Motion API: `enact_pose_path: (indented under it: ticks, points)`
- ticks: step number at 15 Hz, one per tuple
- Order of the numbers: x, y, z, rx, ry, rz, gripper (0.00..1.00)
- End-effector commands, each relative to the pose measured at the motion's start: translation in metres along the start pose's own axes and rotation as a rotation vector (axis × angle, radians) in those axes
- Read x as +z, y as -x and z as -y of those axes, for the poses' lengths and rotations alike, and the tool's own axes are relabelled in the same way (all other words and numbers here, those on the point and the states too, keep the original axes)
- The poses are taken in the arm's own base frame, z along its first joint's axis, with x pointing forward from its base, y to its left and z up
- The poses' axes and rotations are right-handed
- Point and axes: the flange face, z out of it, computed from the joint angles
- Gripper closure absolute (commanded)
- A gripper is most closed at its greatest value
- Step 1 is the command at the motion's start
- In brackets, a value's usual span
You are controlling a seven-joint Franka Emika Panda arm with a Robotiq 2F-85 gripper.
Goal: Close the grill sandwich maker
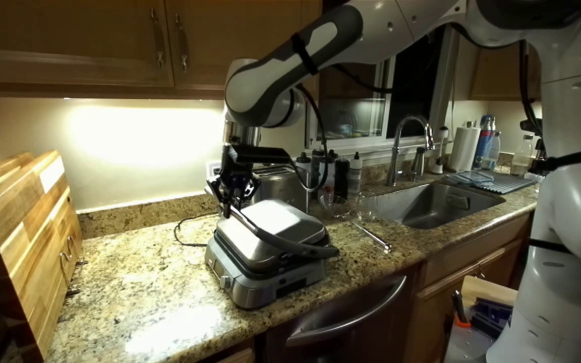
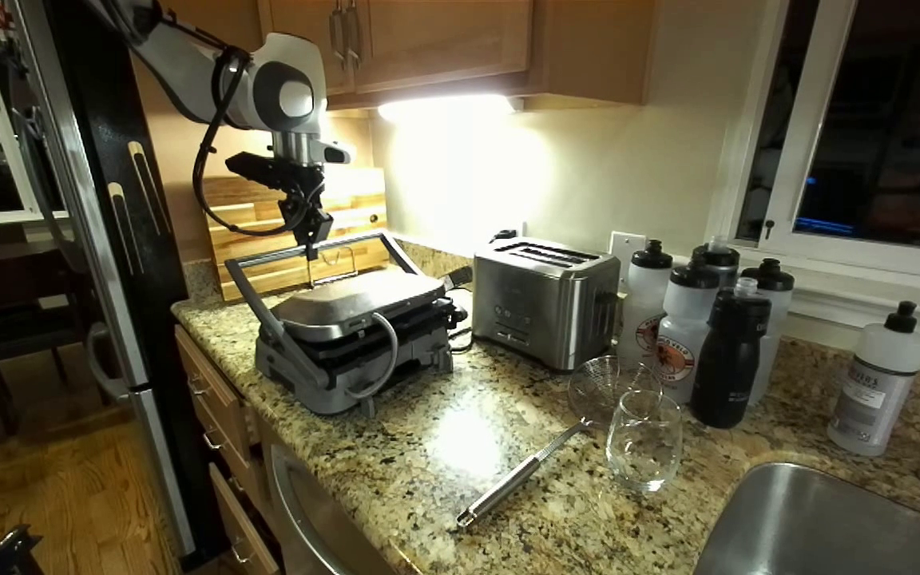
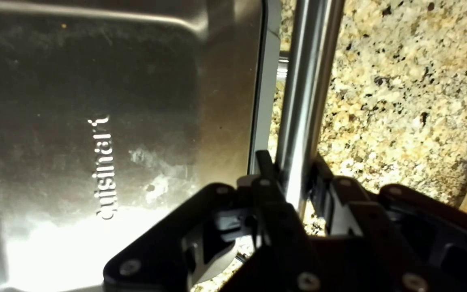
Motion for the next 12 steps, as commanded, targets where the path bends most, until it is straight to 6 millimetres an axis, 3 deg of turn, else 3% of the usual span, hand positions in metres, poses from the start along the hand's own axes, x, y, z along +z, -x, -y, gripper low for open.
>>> enact_pose_path:
  ticks: [1,7,12]
  points:
    - [0.001,-0.006,0.011,-0.007,-0.035,-0.002,0.92]
    - [0.026,-0.014,0.016,0.011,-0.057,0.035,0.92]
    - [0.023,-0.013,0.015,0.018,-0.056,0.043,0.91]
